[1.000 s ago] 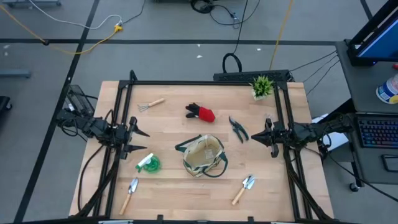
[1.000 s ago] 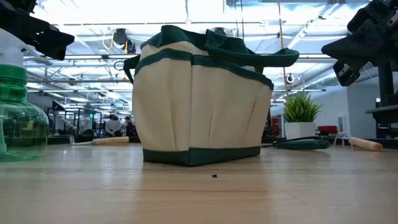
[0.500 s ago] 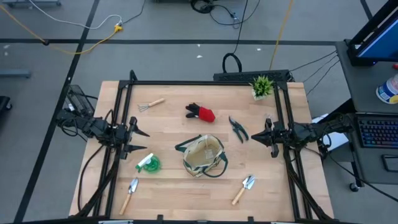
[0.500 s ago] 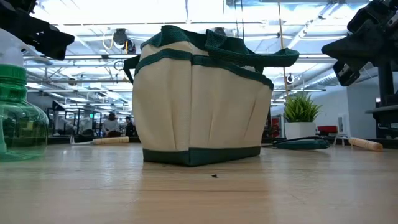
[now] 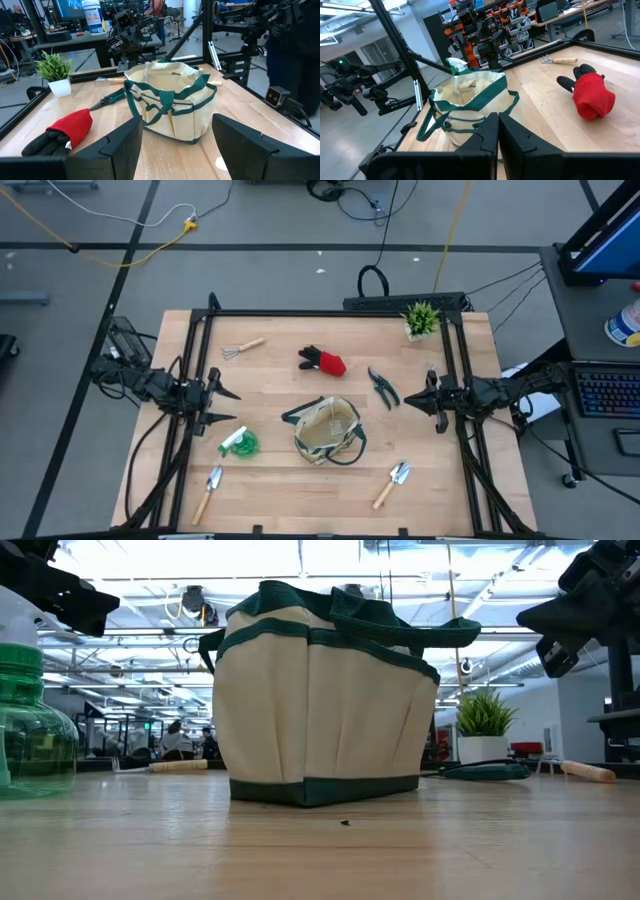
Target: Pick & Place Garden tools in Gardening bag
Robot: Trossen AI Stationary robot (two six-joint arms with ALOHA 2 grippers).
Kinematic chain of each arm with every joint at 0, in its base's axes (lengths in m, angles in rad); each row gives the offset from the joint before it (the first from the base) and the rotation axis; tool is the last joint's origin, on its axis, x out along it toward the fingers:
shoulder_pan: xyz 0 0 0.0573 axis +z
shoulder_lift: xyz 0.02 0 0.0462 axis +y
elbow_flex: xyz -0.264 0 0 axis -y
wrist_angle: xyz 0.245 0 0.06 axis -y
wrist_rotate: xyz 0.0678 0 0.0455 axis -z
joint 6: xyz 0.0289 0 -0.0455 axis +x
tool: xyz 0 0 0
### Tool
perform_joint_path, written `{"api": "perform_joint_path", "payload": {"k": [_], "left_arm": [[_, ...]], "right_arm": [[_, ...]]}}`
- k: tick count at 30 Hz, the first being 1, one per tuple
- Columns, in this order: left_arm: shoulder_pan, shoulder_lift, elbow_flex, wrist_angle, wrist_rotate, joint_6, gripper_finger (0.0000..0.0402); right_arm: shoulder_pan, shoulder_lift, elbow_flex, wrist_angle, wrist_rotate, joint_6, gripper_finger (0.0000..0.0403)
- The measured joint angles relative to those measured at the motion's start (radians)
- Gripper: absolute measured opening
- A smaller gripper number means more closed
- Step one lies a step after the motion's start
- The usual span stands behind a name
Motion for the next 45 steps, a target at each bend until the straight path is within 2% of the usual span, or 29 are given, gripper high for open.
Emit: {"api": "perform_joint_path", "payload": {"k": [6, 21, 35, 41, 45], "left_arm": [[0.000, 0.000, 0.000, 0.000, 0.000, 0.000, 0.0244], [0.000, 0.000, 0.000, 0.000, 0.000, 0.000, 0.0244], [0.000, 0.000, 0.000, 0.000, 0.000, 0.004, 0.0244], [0.000, 0.000, 0.000, 0.005, 0.000, 0.003, 0.0244], [0.000, 0.000, 0.000, 0.019, 0.001, -0.053, 0.0244]], "right_arm": [[0.000, 0.000, 0.000, -0.004, 0.047, -0.003, 0.0004], [0.000, 0.000, 0.000, -0.004, 0.047, -0.234, 0.0004], [0.000, 0.000, 0.000, -0.004, 0.045, -0.122, 0.0004], [0.000, 0.000, 0.000, -0.005, 0.046, -0.122, 0.0004], [0.000, 0.000, 0.000, -0.004, 0.046, -0.122, 0.0004]]}}
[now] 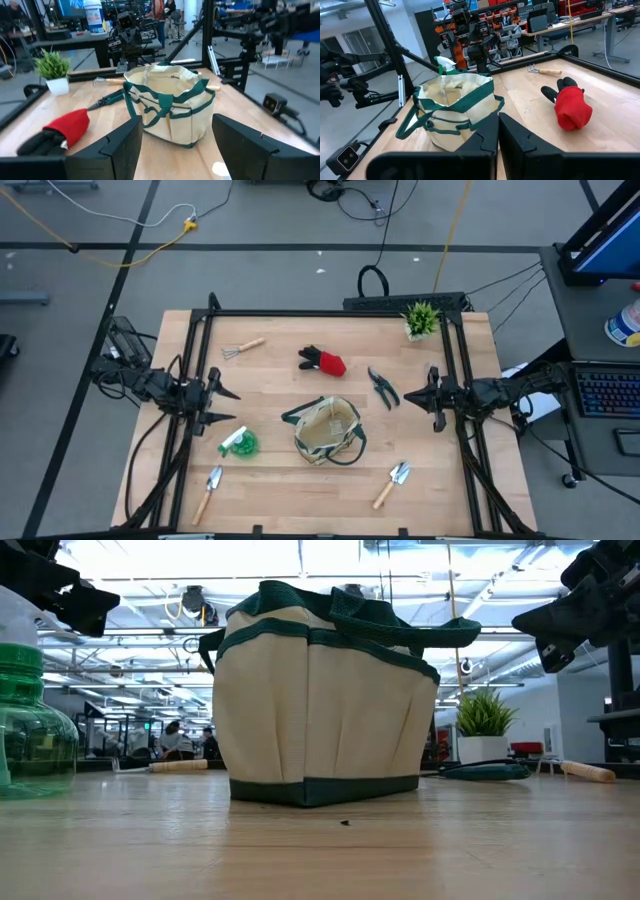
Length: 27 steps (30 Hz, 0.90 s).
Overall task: Pick & Place Garden tools in Gardening bag
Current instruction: Put the red gloves into the gardening bag
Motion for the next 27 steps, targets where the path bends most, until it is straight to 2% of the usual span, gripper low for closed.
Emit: {"api": "perform_joint_path", "payload": {"k": [2, 7, 11, 15, 27], "left_arm": [[0.000, 0.000, 0.000, 0.017, -0.001, -0.031, 0.0244], [0.000, 0.000, 0.000, 0.069, -0.001, 0.026, 0.0244], [0.000, 0.000, 0.000, 0.083, -0.001, 0.013, 0.0244], [0.000, 0.000, 0.000, 0.079, -0.001, -0.021, 0.0244], [0.000, 0.000, 0.000, 0.081, -0.001, -0.053, 0.0244]], "right_arm": [[0.000, 0.000, 0.000, 0.010, 0.000, 0.000, 0.0004], [0.000, 0.000, 0.000, 0.080, 0.001, -0.001, 0.0004], [0.000, 0.000, 0.000, 0.120, 0.001, -0.031, 0.0004], [0.000, 0.000, 0.000, 0.119, 0.002, -0.082, 0.0004], [0.000, 0.000, 0.000, 0.202, -0.002, -0.087, 0.0004]]}}
